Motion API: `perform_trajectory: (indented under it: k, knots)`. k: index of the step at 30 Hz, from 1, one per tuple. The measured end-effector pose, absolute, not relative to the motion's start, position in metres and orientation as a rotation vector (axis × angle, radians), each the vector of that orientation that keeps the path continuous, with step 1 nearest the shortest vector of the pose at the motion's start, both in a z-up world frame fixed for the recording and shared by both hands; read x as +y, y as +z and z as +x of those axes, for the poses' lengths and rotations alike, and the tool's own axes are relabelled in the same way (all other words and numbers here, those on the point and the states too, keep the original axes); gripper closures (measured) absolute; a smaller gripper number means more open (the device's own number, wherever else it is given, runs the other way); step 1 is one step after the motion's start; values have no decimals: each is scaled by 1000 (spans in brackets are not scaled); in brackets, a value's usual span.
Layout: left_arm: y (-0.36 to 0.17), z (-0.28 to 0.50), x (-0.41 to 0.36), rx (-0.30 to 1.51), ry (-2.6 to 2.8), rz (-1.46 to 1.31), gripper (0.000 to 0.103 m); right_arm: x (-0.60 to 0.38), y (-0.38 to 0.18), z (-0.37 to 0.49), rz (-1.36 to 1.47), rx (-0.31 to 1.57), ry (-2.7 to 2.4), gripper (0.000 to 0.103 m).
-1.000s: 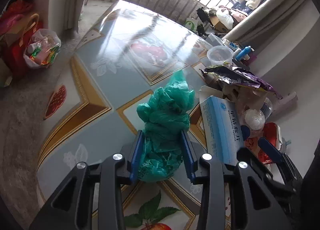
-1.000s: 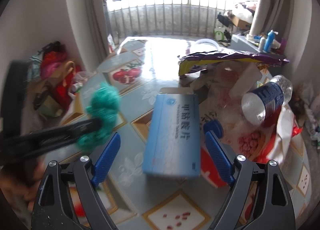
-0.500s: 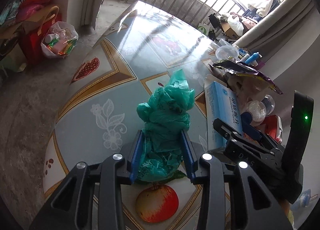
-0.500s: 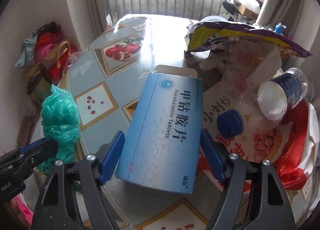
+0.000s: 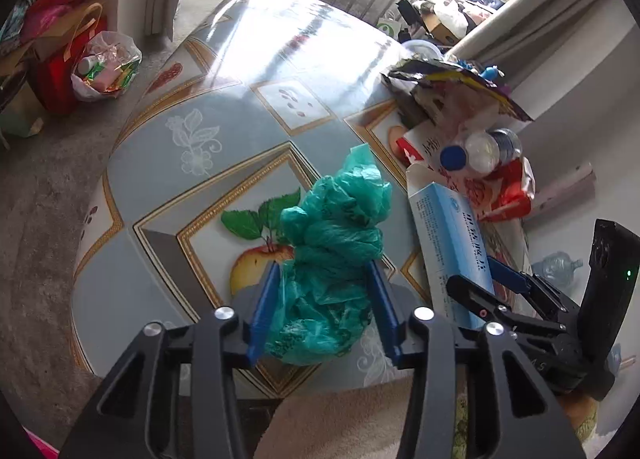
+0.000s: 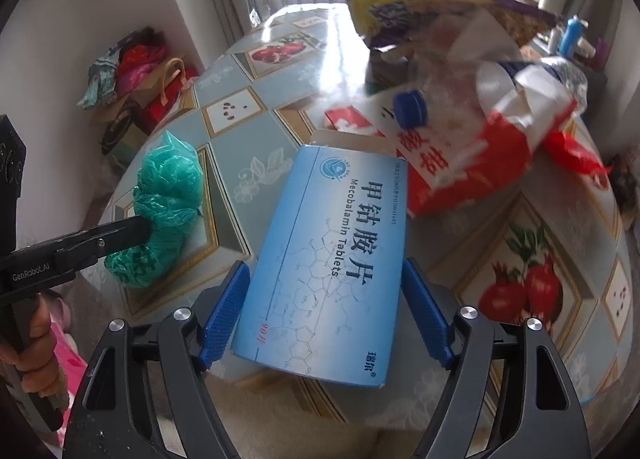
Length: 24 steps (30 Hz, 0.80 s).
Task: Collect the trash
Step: 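Grasp the blue medicine box with the right gripper while the left gripper holds the green bag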
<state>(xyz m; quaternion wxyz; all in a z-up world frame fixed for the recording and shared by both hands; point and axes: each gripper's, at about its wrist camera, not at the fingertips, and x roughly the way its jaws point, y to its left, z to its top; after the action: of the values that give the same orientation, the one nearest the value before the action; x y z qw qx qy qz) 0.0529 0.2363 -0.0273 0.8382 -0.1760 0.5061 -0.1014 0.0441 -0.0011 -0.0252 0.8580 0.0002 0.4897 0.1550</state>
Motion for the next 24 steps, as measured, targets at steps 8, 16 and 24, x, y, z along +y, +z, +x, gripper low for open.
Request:
perform_trajectory:
  k: [8,16,24]
  knots:
    - [-17,59,230,1021,-196,-285,36,-13,-17,48,147,1021,404,21]
    - [-24,69,205,1036,-260,-227,36,-16,-25,52,165,1041,388,23]
    - [-31,77,189,1070,-287,-195,42,-26,-34,53,186,1073,389,35]
